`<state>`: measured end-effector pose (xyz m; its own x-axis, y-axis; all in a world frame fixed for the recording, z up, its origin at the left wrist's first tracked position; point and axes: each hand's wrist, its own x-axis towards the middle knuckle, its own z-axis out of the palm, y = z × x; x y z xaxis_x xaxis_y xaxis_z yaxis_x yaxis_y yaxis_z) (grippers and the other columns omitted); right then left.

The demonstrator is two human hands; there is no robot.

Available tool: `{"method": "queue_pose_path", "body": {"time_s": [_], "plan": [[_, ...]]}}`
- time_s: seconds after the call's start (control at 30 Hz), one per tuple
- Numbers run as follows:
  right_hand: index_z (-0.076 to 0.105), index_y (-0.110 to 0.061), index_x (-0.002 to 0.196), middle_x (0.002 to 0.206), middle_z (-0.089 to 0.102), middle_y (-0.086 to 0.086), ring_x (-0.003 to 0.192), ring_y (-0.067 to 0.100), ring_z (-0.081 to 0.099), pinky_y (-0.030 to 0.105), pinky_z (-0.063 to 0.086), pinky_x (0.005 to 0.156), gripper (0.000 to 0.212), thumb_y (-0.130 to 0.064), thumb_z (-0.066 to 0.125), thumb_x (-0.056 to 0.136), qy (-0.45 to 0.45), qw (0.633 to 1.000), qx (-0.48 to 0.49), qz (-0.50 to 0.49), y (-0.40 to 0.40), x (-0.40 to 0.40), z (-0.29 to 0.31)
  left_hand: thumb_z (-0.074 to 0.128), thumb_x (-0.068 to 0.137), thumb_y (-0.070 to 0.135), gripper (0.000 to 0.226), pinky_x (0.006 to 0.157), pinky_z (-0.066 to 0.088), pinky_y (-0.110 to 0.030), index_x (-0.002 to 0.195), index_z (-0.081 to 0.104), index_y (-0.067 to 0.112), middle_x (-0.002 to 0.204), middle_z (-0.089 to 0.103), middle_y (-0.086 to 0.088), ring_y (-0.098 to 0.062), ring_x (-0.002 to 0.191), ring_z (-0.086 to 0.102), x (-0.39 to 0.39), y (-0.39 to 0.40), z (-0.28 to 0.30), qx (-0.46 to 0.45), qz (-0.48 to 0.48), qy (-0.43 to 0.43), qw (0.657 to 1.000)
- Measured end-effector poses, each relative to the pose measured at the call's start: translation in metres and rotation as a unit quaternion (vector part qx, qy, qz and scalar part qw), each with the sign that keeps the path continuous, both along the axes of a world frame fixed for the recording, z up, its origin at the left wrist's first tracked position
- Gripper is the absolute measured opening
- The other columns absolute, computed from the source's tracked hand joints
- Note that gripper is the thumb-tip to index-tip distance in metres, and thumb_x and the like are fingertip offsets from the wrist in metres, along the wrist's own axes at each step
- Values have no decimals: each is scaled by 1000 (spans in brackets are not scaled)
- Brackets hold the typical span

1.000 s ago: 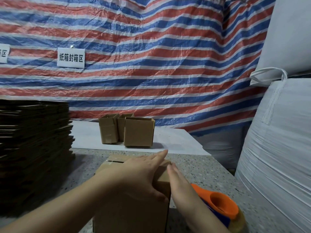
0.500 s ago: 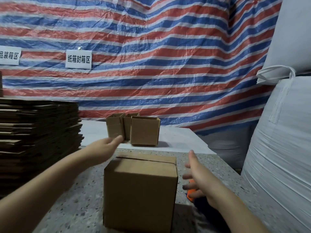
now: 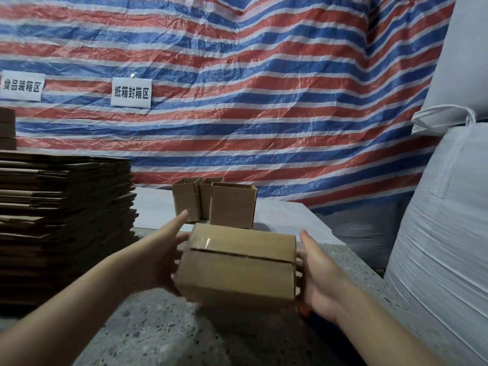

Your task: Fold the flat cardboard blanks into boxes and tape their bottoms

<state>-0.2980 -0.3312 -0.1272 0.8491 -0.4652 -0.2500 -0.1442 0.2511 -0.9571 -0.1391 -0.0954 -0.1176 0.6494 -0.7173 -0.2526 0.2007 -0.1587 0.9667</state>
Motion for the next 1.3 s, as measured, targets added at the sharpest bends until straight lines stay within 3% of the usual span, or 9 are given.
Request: {"method": "queue_pose_path", "body": {"time_s": [0.07, 0.17, 0.4, 0.5, 0.63, 0.8, 0.97, 1.1, 1.3], "plan": [[65, -19, 122, 117, 68, 15, 113, 34, 62, 52, 52, 97, 51, -59, 45, 100, -48, 998, 2, -49, 6, 3, -2, 44, 81, 76, 70, 97, 49, -59, 122, 66, 23, 123, 67, -14, -39, 115, 62, -5, -7, -2, -57, 56, 1, 997], [59, -18, 120, 111, 67, 13, 100, 28, 64, 39, 54, 73, 25, -30, 62, 98, -95, 990, -44, -91, 6, 4, -6, 58, 76, 65, 60, 88, 55, -50, 116, 65, 20, 131, 59, -5, -31, 118, 58, -13, -18, -11, -114, 121, -5, 986], [51, -40, 125, 115, 72, -18, 112, 2, 66, 22, 58, 82, 68, 17, 56, 88, -182, 958, -220, -17, 2, 1, -49, 64, 78, 35, 52, 78, 58, -30, 121, 61, 6, 111, 74, -7, -17, 101, 71, -5, -22, -51, -261, 173, 21, 949], [49, -52, 120, 121, 68, -22, 112, -5, 63, 19, 56, 84, 74, 13, 62, 88, -157, 951, -264, -22, 0, 0, -72, 63, 76, 37, 55, 90, 51, -30, 122, 62, 7, 106, 76, -4, -14, 99, 71, -7, -19, -64, -208, 152, -38, 965], [40, -50, 132, 127, 61, -19, 110, -4, 62, 18, 57, 79, 77, 7, 68, 87, -115, 959, -257, -34, -1, 0, -91, 64, 70, 57, 71, 115, 35, -42, 135, 54, 30, 139, 58, 2, -16, 128, 53, -6, -15, -78, -119, 120, -159, 973], [34, -52, 133, 122, 59, -18, 99, -12, 63, 16, 56, 64, 81, 5, 69, 87, -104, 961, -254, -34, 0, -1, -97, 77, 40, 84, 116, 100, 43, -25, 141, 35, 44, 140, 46, 12, -8, 126, 49, -6, -18, -88, -118, 63, -179, 975], [44, -48, 122, 121, 61, -14, 97, 3, 67, 18, 57, 62, 60, -3, 69, 91, -103, 967, -232, -29, 1, 2, -88, 91, 39, 66, 138, 113, 38, -44, 152, 17, 43, 151, 36, 8, -18, 138, 40, 1, -14, -89, -80, 6, -206, 975], [49, -49, 116, 107, 66, -16, 84, -5, 69, 16, 55, 57, 51, -8, 67, 92, -80, 962, -257, -36, 0, 14, -76, 93, 41, 60, 126, 103, 48, -33, 146, 25, 50, 145, 46, 12, -7, 124, 54, 10, -17, -83, -90, 11, -231, 969], [48, -24, 138, 114, 62, -7, 102, 14, 61, 34, 54, 86, 44, -18, 60, 96, -24, 959, -269, -83, -25, 61, -46, 92, 43, 59, 139, 110, 41, -39, 154, 10, 43, 143, 38, 14, -12, 131, 43, 34, -54, -79, -95, 69, -274, 954]]}}
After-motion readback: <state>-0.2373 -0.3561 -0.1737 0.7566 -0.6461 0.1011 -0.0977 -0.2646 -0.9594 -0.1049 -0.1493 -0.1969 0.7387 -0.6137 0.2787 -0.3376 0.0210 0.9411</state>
